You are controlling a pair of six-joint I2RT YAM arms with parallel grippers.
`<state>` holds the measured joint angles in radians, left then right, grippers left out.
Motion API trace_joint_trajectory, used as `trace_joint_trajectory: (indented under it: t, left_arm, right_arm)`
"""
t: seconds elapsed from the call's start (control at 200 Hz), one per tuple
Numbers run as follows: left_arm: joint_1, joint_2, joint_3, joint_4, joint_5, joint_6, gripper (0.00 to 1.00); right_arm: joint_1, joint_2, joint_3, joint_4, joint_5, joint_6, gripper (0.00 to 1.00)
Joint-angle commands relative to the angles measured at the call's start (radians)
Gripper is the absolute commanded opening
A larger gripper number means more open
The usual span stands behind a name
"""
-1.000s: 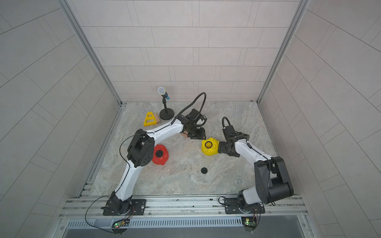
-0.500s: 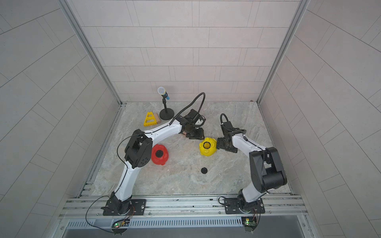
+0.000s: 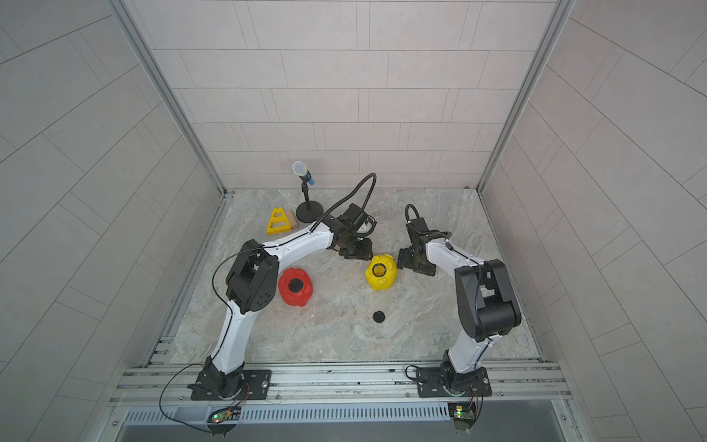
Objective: Close piggy banks
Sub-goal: Adjust the piggy bank at the center of the board.
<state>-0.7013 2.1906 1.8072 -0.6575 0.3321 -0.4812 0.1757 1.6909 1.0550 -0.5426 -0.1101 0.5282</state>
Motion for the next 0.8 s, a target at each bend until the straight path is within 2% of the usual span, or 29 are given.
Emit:
trace_joint_trajectory:
  t: [0.0,0.325,0.791]
  left_arm:
    - [0.001,-0.068,-0.027,-0.02,-0.014,0.005,0.49]
    - [0.0,-0.091,-0.058,-0.021,-0.028,0.007,0.49]
    - [0.006,-0.104,-0.031,-0.05,-0.078,0.01,0.52]
  right_arm:
    - [0.004,0.028,0.018,-0.015,-0.031,0.001,0.85]
    - [0.005,0.085,0.074,-0.025,-0.036,0.0,0.85]
    - [0.0,0.119,0.109,-0.025,-0.035,-0.009,0.87]
